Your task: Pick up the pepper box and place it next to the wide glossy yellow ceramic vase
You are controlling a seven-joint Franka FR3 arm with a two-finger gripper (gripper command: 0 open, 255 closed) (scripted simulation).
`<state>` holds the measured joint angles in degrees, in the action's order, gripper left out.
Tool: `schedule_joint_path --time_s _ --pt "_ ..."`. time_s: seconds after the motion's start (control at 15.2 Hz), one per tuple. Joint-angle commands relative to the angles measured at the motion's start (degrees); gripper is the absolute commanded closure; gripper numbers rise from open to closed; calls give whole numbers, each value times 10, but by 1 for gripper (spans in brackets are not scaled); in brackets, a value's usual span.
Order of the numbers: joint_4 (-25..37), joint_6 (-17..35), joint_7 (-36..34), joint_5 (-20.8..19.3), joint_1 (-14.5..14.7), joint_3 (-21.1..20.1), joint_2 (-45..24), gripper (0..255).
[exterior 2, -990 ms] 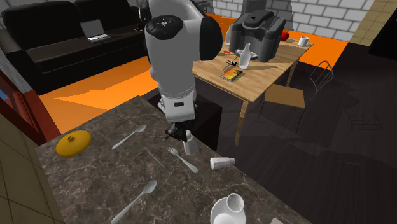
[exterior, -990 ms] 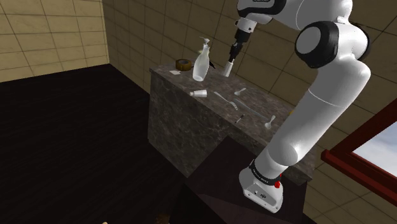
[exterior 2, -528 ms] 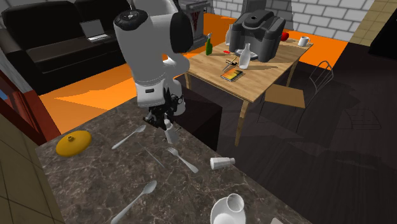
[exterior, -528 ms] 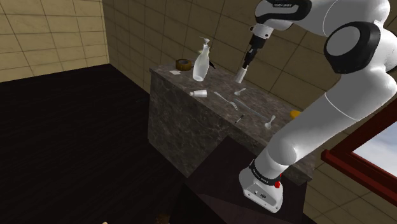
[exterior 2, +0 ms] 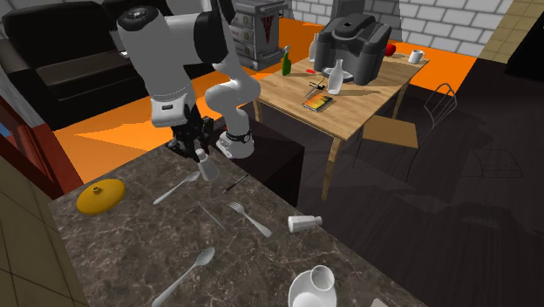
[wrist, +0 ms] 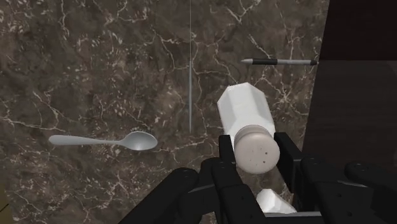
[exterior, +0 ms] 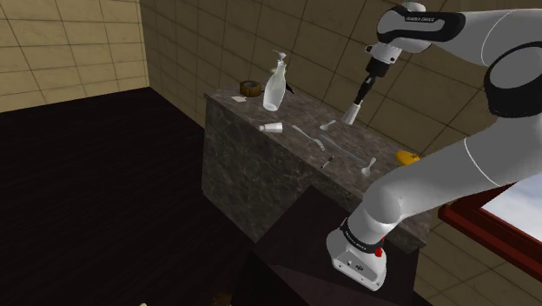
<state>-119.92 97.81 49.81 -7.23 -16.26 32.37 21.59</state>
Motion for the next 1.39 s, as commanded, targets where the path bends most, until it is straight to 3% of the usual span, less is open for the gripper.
schedule_joint_path --time_s 0.0,0.66,1.32 --pt "-18 -8 13 -18 -14 6 30 255" --pt "-67 -52 100 -102 -89 55 139 255" --pt "-52 -94 217 -180 -149 130 195 255"
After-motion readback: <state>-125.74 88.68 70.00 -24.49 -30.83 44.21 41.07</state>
